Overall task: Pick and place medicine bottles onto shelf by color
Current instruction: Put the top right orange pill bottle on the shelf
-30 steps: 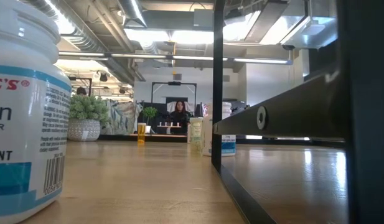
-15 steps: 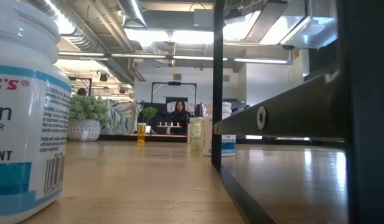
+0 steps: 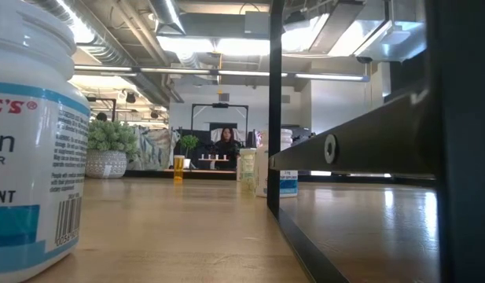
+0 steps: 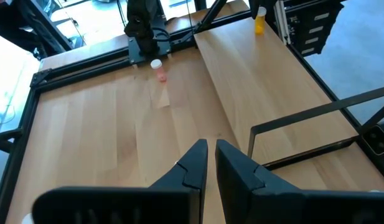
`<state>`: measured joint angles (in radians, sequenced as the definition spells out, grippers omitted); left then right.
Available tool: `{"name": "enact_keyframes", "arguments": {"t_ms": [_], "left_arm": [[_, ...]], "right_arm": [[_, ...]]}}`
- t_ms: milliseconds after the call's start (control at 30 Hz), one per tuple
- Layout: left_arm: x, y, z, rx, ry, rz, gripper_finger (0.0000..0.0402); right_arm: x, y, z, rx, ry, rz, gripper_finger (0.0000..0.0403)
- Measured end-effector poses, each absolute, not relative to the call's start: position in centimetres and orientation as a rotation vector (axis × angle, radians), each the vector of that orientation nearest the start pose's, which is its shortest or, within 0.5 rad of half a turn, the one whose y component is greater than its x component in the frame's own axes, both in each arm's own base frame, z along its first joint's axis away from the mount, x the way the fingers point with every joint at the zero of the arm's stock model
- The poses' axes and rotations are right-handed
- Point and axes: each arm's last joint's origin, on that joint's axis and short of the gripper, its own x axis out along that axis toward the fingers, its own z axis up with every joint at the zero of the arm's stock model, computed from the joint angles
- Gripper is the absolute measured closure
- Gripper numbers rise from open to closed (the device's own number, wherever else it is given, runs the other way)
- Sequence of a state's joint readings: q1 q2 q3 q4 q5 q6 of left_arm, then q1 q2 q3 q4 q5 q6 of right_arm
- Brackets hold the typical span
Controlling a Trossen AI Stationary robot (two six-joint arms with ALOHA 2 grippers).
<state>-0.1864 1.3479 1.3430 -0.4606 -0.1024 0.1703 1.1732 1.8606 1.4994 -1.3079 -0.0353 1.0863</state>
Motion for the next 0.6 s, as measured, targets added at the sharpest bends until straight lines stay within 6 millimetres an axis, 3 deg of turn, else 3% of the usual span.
{"name": "enact_keyframes", "arguments": {"t_ms": [600], "left_arm": [[28.87,-5.14,37.64,0.234,0.453,-0.121,0.0374]], "right_arm": [[12.96,31.1,22.99,-0.161,1.641,0.056,0.0268]]}}
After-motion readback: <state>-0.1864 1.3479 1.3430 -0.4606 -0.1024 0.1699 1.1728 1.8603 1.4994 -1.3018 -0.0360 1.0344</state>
